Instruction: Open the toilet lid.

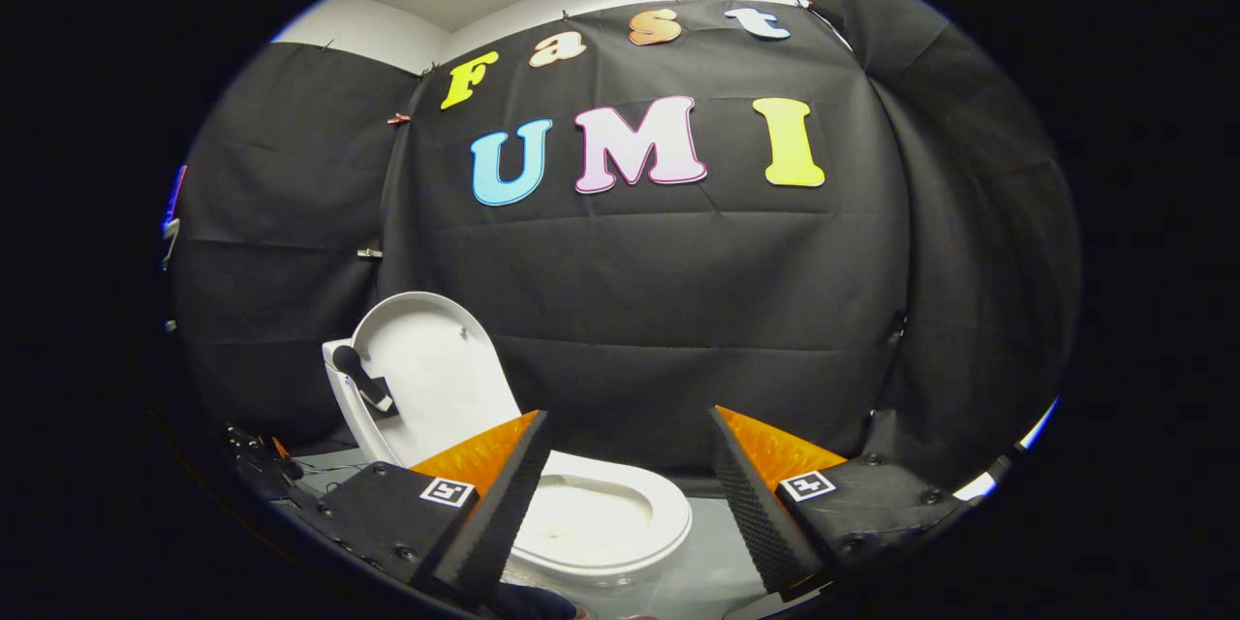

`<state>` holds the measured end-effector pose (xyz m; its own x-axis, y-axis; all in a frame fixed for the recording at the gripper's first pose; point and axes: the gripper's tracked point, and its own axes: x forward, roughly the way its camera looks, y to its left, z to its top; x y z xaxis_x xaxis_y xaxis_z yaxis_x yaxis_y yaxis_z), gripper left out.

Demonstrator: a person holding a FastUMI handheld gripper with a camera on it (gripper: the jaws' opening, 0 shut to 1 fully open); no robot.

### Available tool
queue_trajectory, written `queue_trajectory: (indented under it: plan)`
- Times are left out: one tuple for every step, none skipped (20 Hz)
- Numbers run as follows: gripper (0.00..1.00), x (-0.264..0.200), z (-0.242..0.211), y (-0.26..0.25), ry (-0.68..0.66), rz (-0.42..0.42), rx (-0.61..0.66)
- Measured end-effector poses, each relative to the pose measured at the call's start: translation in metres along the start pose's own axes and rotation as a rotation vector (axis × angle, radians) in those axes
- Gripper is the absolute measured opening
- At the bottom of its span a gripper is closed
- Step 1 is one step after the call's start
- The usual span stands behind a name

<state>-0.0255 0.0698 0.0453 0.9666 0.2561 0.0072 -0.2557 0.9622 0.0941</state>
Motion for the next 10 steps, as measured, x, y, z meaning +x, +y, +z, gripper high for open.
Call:
queue_trajectory:
  plan:
    - [0.99,0.0003,-0.0013,0.0000,0.003,-0.001,0.000]
    - [0.98,0.0005,-0.0016,-0.0003,0.005,-0.001,0.002]
    - [0.98,0.0006,-0.0005,-0.0015,0.003,-0.002,0.005]
    - [0.99,0.0002,0.0002,-0.0013,0.002,-0.002,0.009]
    - [0.99,0.0009,-0.0002,-0.0010,0.003,-0.001,0.012]
    - [0.99,0.0009,-0.0016,-0.0004,0.005,0.001,0.013]
    - [0.99,0.0011,-0.0030,0.0016,0.010,0.004,0.013]
    - [0.99,0.0008,-0.0044,0.0026,0.012,0.006,0.011]
    - [0.99,0.0005,-0.0040,0.0033,0.010,0.008,0.007]
    - [0.99,0.0006,-0.0032,0.0038,0.008,0.009,0.004]
